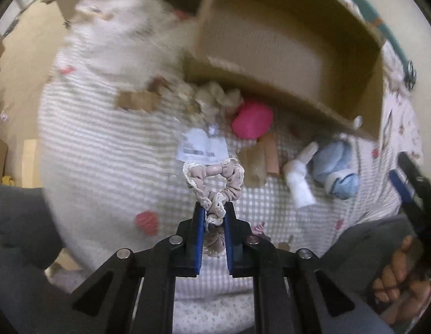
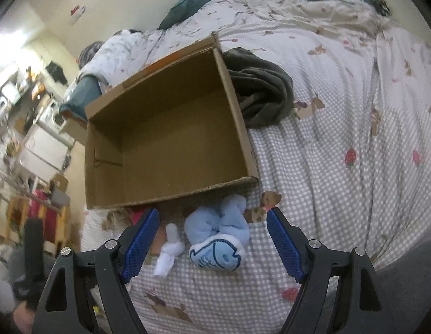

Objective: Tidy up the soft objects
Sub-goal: 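Grasp the beige lace scrunchie with the left gripper while the right grasps the blue plush sock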

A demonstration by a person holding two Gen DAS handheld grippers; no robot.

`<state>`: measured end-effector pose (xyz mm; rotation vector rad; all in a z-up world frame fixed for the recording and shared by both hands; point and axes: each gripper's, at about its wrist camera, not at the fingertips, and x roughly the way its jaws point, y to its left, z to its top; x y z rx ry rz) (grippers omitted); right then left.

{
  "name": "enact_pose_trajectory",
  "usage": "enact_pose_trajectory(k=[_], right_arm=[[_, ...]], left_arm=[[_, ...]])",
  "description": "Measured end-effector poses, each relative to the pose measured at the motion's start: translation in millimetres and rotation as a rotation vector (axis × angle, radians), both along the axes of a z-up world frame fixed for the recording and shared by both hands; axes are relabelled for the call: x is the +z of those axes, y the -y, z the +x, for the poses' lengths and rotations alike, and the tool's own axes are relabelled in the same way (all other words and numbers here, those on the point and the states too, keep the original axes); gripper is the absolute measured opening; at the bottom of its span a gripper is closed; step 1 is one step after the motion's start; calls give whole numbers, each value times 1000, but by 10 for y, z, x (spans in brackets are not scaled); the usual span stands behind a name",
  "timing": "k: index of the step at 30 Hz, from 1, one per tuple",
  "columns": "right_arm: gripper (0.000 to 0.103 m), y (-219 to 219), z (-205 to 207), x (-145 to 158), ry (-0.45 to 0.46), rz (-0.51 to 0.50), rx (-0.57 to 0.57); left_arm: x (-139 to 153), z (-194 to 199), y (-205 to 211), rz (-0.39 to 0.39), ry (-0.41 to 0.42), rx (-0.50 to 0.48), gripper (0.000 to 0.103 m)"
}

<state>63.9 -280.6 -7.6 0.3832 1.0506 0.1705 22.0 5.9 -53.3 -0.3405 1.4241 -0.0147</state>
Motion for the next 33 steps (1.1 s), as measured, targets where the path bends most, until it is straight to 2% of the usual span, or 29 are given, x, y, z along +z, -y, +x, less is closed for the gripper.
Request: enact_pose_trajectory(k=[5, 10, 15, 18, 23, 26, 30, 32, 33], right_arm=[[84, 91, 19, 17, -4, 64, -40], [84, 109, 16, 28, -11, 83, -46], [84, 16, 76, -146, -111, 64, 8], [84, -89, 134, -294, -184, 4, 31], [84, -297, 295, -618, -294, -40, 66], [84, -461, 379, -814, -330, -110, 107], [84, -604, 466, -910, -322, -194, 141], [61, -663, 489, -907, -294, -216, 164], [37, -686, 502, -921, -296, -201, 173]], left_arm=[[540, 13, -227, 54, 105, 53, 12], [773, 90, -379, 75, 152, 54, 12], [679, 291, -342, 65, 173, -1, 12], [611, 412, -304, 86, 179, -42, 12], [505, 532, -298, 125, 208, -103, 12], [412, 533, -330, 118, 221, -101, 12], [336, 515, -356, 62, 205, -62, 12], [374, 499, -304, 83, 234, -79, 12], [381, 491, -289, 92, 245, -86, 12]])
